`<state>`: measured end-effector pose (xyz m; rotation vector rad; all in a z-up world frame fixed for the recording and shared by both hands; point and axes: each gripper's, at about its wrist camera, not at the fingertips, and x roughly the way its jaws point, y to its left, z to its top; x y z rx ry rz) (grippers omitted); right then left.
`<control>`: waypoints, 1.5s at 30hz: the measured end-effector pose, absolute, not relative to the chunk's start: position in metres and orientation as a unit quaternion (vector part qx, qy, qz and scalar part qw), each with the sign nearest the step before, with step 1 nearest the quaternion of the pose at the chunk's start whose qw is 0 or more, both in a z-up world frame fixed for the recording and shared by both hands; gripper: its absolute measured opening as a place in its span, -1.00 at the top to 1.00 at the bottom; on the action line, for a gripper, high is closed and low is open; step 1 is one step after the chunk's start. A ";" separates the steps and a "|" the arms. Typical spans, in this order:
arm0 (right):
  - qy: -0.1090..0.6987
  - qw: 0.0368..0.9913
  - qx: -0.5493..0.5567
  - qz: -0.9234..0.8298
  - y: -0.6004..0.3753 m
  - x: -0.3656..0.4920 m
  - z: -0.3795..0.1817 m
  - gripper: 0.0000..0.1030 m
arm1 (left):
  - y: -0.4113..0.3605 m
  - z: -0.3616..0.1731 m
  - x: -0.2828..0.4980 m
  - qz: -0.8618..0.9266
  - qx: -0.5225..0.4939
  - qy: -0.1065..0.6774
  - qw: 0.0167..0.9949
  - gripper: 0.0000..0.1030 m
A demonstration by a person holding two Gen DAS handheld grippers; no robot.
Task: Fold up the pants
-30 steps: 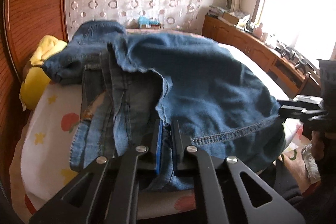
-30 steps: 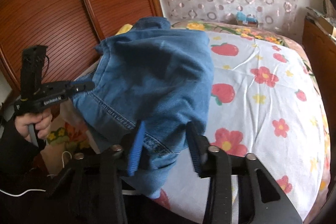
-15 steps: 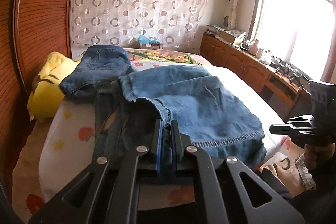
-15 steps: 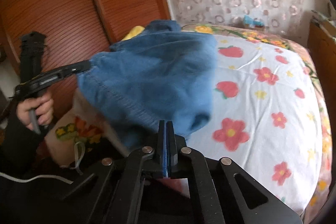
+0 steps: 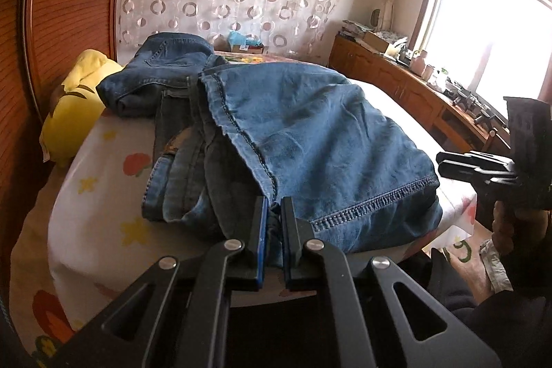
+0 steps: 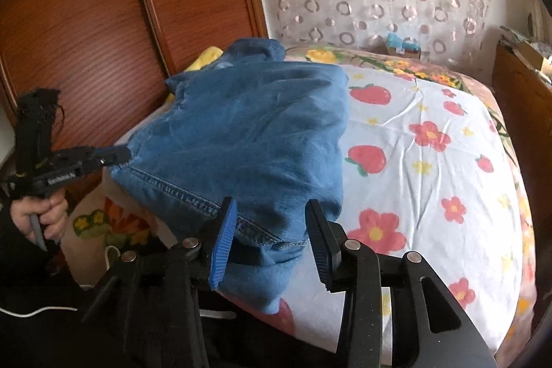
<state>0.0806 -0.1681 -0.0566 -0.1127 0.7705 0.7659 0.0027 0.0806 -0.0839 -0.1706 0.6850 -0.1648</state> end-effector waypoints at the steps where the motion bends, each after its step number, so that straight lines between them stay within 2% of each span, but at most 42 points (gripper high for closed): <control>1: 0.370 0.853 -0.055 0.364 -0.166 0.081 -0.059 0.20 | 0.080 -0.084 0.003 -0.081 -0.083 0.335 0.935 0.90; 10: 0.379 0.846 -0.079 0.368 -0.158 0.073 -0.068 0.24 | 0.076 -0.084 0.003 -0.084 -0.086 0.333 0.935 0.90; 11: 0.380 0.845 -0.078 0.369 -0.158 0.074 -0.069 0.34 | 0.077 -0.083 0.004 -0.084 -0.086 0.333 0.935 0.90; 12: 0.381 0.843 -0.078 0.371 -0.158 0.075 -0.069 0.62 | 0.076 -0.082 0.004 -0.086 -0.088 0.332 0.935 0.90; 13: 0.382 0.841 -0.078 0.375 -0.158 0.074 -0.070 0.72 | 0.074 -0.082 0.004 -0.091 -0.089 0.330 0.935 0.90; 20: 0.369 0.842 -0.054 0.390 -0.175 0.054 -0.056 0.79 | 0.071 -0.078 0.003 -0.083 -0.084 0.318 0.941 0.90; 25: 0.393 0.826 -0.065 0.399 -0.165 0.046 -0.072 0.79 | 0.072 -0.078 0.000 -0.065 -0.071 0.320 0.942 0.90; 26: 0.393 0.826 -0.064 0.399 -0.164 0.047 -0.073 0.78 | 0.074 -0.081 0.001 -0.065 -0.072 0.326 0.941 0.89; 29: 0.386 0.833 -0.050 0.393 -0.166 0.052 -0.066 0.58 | 0.078 -0.088 0.001 -0.064 -0.074 0.337 0.936 0.89; 30: 0.382 0.835 -0.050 0.393 -0.166 0.054 -0.062 0.42 | 0.079 -0.091 0.001 -0.063 -0.076 0.341 0.935 0.89; 31: 0.376 0.839 -0.052 0.389 -0.167 0.054 -0.058 0.18 | 0.080 -0.092 0.001 -0.063 -0.078 0.342 0.934 0.89; 33: 0.363 0.849 -0.055 0.379 -0.168 0.060 -0.049 -0.10 | 0.081 -0.094 0.001 -0.068 -0.081 0.345 0.933 0.89; 34: 0.358 0.853 -0.053 0.375 -0.168 0.064 -0.045 -0.17 | 0.081 -0.094 0.001 -0.067 -0.080 0.344 0.933 0.89; 37: 0.346 0.864 -0.051 0.362 -0.166 0.084 -0.037 -0.26 | 0.081 -0.096 0.000 -0.068 -0.077 0.346 0.933 0.89; 45: 0.396 0.849 -0.033 0.349 -0.141 0.150 -0.067 -0.28 | 0.084 -0.102 0.001 -0.066 -0.083 0.352 0.930 0.88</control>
